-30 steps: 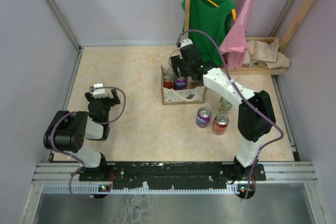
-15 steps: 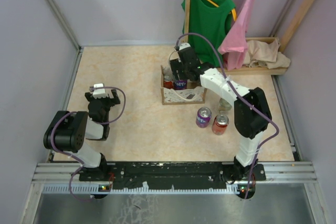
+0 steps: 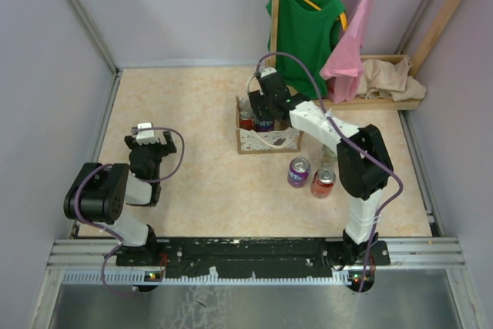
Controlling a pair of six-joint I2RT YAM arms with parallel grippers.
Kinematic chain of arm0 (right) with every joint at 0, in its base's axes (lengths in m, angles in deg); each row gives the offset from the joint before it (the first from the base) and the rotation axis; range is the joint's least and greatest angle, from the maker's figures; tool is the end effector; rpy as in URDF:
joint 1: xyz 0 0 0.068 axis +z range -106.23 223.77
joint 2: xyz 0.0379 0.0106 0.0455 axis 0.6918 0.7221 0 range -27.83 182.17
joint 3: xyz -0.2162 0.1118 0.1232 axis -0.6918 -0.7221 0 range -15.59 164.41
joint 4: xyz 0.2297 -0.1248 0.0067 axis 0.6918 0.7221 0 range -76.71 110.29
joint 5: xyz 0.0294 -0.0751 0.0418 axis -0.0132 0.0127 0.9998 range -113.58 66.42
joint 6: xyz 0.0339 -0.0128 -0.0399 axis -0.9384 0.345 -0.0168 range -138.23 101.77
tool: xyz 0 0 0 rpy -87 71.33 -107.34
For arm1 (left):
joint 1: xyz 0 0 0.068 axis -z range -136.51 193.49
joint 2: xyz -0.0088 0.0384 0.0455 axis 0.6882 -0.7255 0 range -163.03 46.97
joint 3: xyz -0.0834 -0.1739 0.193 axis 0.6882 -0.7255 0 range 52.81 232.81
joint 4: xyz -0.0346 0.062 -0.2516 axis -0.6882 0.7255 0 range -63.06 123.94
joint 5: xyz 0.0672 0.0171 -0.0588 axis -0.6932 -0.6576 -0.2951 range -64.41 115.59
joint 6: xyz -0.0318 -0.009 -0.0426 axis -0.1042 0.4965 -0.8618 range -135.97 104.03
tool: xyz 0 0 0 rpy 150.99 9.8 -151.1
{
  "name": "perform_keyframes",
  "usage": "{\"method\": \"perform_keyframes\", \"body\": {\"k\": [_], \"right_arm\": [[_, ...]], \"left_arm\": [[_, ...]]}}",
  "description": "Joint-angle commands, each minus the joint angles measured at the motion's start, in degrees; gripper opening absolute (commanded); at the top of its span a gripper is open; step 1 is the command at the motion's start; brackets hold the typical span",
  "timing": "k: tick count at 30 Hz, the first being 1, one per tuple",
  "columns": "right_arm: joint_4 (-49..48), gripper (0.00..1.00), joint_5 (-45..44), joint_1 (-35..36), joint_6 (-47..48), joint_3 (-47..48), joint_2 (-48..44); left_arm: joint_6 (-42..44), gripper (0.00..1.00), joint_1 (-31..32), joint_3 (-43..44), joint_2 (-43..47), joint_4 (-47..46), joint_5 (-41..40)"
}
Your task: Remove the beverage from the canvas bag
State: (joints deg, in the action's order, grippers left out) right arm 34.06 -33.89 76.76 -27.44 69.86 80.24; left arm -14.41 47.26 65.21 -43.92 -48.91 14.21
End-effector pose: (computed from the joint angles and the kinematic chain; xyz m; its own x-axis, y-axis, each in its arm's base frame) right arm 0.3644 0.2289 0.2508 -0.6371 -0.2257 -0.7370 -0.3289 0.9444 -0.0049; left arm 0.2406 -0.0087 0.1444 -0.0494 0.0300 -0.9983 -0.1308 0.9907 0.0363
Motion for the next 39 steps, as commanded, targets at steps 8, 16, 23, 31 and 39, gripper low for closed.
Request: {"method": "perform_keyframes", "body": {"k": [8,16,23,31,39], "right_arm": [[-0.9,0.62,-0.8,0.1,0.9,-0.1,3.1],[-1.4,0.72,-2.3,0.1,1.1,-1.0,3.3],[-2.0,0.66,-3.0,0.1,1.1,-1.4,2.9],[-3.4,0.04,-2.8,0.2,2.5,-1.8,1.8],[-7.3,0.0,-4.5,0.8,4.4,-3.8,-3.0]], "left_arm": [[0.3,1.0,0.1,-0.3,-0.3,-1.0,-0.2],[0.2,1.0,0.0,-0.4,-0.3,-1.0,-0.2],[0.3,1.0,0.1,-0.3,-0.3,-1.0,-0.2],[0.3,1.0,0.1,-0.3,-0.3,-1.0,-0.2],[0.3,1.0,0.1,-0.3,-0.4,-1.0,-0.2]]}}
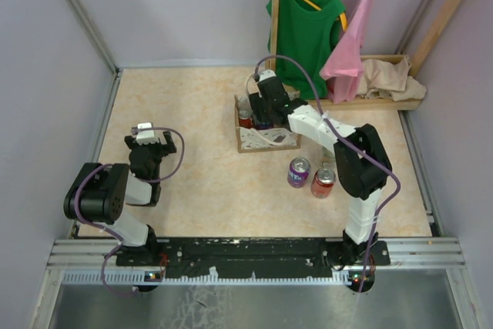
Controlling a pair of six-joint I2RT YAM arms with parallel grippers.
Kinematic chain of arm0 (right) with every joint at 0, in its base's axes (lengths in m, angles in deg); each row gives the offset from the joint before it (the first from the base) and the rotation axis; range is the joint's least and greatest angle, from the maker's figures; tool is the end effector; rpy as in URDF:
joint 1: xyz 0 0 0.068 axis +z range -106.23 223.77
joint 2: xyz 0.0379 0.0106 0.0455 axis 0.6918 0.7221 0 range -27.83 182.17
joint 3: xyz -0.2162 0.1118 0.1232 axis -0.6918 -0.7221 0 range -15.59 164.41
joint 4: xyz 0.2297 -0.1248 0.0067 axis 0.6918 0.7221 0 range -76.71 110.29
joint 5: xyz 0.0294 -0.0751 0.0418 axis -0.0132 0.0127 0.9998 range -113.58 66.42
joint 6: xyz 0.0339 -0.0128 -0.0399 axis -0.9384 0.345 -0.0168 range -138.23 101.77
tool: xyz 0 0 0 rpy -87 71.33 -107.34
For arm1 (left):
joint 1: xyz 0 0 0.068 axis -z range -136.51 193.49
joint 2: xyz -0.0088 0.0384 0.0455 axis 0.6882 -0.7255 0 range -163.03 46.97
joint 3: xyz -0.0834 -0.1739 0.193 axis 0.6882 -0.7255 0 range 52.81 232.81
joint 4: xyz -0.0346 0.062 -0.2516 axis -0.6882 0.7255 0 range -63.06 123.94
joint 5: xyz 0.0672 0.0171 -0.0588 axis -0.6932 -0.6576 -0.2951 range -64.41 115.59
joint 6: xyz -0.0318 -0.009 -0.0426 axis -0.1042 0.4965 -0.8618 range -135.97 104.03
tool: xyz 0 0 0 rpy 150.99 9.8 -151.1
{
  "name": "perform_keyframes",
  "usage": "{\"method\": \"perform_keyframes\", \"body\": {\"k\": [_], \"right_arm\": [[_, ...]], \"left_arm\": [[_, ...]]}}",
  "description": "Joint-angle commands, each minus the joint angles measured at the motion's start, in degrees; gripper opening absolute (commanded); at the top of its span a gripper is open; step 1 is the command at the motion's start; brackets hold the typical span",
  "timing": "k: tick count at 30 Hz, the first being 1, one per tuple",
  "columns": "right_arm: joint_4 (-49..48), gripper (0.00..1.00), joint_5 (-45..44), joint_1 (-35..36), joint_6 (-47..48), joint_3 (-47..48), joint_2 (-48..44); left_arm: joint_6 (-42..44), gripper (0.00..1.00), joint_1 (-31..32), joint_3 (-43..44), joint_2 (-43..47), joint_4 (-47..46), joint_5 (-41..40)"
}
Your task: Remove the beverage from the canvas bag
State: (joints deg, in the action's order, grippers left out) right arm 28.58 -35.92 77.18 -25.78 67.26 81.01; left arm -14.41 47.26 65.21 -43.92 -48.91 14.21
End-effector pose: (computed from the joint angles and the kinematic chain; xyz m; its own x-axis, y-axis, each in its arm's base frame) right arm 0.3661 0.2322 0.2382 -0.5990 -0.2413 -0.7635 -0.3280 0.9438 -0.0409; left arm 0.2406 -0.0087 0.1444 -0.0494 0.0300 -0.9983 -0.1308 0.9907 0.0363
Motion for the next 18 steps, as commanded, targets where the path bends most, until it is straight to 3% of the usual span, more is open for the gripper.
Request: {"method": "perform_keyframes", "body": {"k": [1,18], "right_arm": [[-2.4,0.0,-2.6,0.4,2.8,-1.2,-4.6],[-1.5,0.0,-5.8,1.1,7.6,6.7,-15.3]], "left_arm": [[0.3,1.0,0.1,-0.3,-0.4,-1.0,-0.2],[0.3,1.0,0.1,-0.3,-0.4,-1.0,-0.2]]}}
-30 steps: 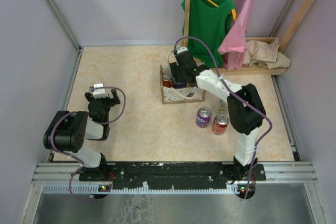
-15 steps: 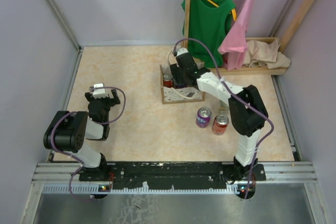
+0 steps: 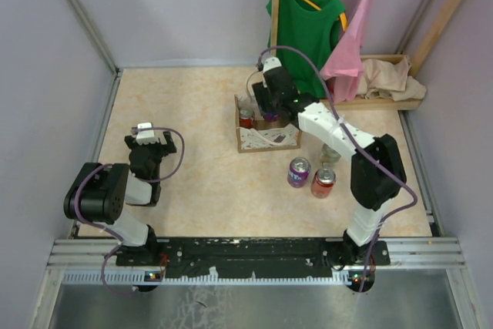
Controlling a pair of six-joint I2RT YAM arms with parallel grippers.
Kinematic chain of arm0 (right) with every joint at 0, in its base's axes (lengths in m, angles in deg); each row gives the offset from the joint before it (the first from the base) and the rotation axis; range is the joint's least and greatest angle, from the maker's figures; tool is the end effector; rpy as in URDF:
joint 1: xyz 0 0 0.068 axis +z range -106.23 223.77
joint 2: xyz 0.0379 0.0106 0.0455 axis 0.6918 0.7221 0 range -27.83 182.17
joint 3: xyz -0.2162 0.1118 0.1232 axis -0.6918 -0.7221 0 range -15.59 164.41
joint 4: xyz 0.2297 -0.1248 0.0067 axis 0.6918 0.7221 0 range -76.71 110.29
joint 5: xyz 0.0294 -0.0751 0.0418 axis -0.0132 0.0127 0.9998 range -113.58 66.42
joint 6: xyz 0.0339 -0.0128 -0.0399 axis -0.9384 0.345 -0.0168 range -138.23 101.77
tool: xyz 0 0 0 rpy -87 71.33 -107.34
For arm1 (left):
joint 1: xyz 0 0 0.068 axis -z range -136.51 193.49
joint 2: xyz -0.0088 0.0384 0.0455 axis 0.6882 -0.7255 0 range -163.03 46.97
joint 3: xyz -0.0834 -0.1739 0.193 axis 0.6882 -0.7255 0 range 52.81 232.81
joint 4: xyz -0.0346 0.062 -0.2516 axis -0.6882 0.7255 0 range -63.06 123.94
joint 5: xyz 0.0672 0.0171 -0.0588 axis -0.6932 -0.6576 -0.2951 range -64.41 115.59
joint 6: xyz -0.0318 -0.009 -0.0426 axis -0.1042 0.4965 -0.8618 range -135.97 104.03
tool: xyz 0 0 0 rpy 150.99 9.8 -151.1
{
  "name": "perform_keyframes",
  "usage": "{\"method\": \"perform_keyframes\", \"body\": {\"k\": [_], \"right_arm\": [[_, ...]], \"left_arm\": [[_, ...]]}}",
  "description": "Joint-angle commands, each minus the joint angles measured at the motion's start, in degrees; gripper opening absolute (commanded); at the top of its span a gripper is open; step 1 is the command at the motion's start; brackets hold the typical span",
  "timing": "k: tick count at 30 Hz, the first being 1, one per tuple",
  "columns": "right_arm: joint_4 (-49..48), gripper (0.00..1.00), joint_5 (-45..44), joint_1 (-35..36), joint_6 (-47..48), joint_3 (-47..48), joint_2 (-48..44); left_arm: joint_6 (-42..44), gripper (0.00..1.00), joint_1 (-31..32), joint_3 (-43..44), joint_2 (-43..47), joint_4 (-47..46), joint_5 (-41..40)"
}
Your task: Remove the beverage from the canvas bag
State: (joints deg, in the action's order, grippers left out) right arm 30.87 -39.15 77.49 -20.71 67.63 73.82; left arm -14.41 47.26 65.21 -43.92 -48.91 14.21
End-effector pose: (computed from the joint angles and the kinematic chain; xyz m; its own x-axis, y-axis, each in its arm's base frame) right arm 0.3482 0.2208 0.2879 -0.5039 -0.2861 -0.8150 -0.3327 0.9350 -0.1225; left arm 0.2406 -0.0087 0.1444 -0.0494 0.0300 -0.9983 -0.1308 0.9907 0.0363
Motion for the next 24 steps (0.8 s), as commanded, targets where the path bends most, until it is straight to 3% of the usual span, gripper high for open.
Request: {"method": "perform_keyframes", "body": {"k": [1,11,16,24], "right_arm": [[-3.6,0.0,-3.0,1.1,2.8,6.7,-9.2],[-0.4,0.0,-7.0,7.2,5.2,9.2,-19.6],[6.9,0.0,-4.4,9.4,1.9,11.7,-24.4],[18.5,0.0,-7.8,20.5,0.8,10.2,-28.2]], "left_arm": [[0.3,1.0,0.1,-0.4,-0.3,-1.0,-0.2],[0.3,1.0,0.0,-0.3,-0.3,-1.0,-0.2],[0.3,1.0,0.0,-0.3,-0.4,-1.0,-0.2],[0.3,1.0,0.1,-0.3,-0.3,-1.0,-0.2]]}}
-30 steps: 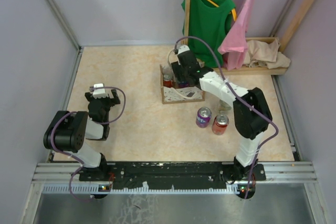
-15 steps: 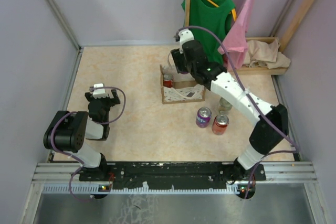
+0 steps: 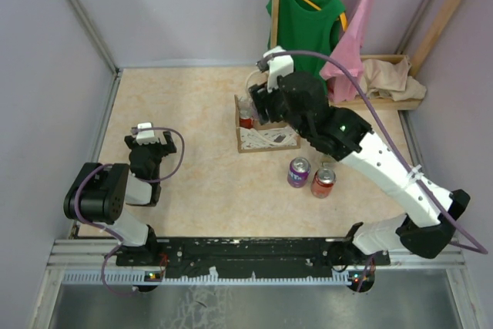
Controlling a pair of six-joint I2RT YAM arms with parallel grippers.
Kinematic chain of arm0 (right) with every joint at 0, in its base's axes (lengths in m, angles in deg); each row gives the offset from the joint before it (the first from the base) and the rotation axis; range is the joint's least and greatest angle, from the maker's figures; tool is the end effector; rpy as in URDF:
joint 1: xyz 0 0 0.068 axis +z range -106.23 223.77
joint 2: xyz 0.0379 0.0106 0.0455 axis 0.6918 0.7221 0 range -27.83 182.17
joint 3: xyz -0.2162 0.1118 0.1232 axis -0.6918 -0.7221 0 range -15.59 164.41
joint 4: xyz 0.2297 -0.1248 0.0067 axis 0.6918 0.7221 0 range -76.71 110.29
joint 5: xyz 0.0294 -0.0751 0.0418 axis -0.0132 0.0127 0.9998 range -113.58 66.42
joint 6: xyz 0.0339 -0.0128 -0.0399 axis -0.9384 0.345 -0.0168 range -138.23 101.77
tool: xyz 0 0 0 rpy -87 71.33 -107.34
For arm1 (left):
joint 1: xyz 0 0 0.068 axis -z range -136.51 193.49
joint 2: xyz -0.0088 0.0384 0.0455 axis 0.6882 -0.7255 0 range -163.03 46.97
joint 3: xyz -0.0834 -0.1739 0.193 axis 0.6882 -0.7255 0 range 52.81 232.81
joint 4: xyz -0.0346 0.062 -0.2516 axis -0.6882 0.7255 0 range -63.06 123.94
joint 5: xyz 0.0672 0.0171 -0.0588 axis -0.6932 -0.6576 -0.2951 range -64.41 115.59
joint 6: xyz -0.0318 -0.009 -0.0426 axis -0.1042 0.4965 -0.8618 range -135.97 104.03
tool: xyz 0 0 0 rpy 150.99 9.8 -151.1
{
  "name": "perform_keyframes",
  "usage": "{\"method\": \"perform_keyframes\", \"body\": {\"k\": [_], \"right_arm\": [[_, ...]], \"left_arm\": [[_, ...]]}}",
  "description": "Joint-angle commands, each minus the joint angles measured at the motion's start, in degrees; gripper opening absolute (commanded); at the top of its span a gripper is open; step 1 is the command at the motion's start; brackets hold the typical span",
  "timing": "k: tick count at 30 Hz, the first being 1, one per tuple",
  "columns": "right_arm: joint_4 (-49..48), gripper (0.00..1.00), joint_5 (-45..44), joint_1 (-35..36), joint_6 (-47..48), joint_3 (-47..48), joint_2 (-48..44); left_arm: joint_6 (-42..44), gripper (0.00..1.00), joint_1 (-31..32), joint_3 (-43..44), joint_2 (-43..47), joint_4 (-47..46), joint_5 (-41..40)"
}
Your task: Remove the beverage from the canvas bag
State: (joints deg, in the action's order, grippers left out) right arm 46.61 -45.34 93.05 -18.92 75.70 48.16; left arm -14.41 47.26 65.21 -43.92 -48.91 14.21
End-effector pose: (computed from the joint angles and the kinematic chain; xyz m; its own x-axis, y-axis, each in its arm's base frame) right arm 0.1916 0.2023 0.4590 -0.2075 -0.2239 -0.9523 -0.4715 0.8758 -0.1031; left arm 0.2406 -0.0087 0.1444 -0.0494 0.0300 -0.9983 -0.1308 0.9907 0.0363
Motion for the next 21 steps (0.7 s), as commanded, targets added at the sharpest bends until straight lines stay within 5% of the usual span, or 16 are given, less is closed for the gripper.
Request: {"method": "perform_keyframes", "body": {"k": [1,21], "right_arm": [[3.4,0.0,-1.3,6.0,-1.5,1.2,-2.8],[-1.5,0.0,5.5,7.3,-14.2,-28.8,-6.6]], "left_arm": [[0.3,1.0,0.1,-0.3,-0.4,-1.0,-0.2],[0.3,1.0,0.0,-0.4,-0.4,-1.0,-0.2]]}}
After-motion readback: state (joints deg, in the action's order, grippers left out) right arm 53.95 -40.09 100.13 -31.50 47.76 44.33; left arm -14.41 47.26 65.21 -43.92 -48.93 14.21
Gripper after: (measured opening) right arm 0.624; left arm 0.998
